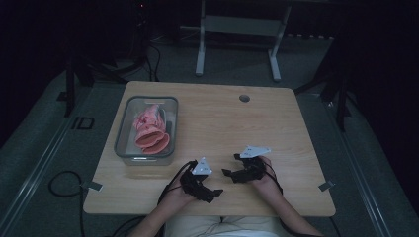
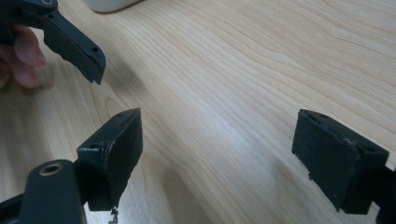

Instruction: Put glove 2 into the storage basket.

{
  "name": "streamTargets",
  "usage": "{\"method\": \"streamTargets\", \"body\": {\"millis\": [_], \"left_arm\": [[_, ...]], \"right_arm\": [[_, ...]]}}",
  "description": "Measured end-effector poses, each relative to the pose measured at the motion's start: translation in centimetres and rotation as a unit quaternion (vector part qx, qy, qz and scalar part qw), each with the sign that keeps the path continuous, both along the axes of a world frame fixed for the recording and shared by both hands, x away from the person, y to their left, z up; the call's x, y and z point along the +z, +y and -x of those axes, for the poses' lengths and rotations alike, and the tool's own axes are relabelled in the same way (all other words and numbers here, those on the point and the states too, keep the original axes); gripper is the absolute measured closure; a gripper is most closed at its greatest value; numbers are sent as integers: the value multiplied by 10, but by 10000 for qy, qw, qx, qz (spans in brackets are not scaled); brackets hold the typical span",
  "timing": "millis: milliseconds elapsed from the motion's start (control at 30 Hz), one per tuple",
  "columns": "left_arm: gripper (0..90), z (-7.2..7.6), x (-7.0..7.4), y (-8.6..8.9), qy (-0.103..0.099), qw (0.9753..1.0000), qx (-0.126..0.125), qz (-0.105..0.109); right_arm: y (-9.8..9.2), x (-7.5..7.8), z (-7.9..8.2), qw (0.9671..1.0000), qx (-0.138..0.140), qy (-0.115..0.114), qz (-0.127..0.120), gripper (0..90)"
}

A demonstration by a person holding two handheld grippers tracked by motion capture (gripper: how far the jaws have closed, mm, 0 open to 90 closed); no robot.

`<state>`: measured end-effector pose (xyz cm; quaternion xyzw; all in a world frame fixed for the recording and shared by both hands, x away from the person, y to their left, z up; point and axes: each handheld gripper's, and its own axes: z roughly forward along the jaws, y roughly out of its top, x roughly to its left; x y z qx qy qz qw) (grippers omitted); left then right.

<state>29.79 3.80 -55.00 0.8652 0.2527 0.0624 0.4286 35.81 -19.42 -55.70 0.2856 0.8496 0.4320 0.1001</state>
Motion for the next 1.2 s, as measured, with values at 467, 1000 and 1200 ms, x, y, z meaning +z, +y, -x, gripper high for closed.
{"method": "streamTargets", "body": {"millis": [467, 1000, 1200], "left_arm": [[82, 12, -5, 7, -324, 9994, 21, -137], [82, 15, -6, 9, -514, 9985, 64, -164], [82, 14, -6, 9, -495, 9987, 51, -147]], "right_arm": [[-3, -1, 7, 9996, -50, -265, 18, 160], [-4, -2, 6, 9995, -86, -287, 21, 160], [-5, -2, 6, 9996, -111, -275, 1, 161]]}}
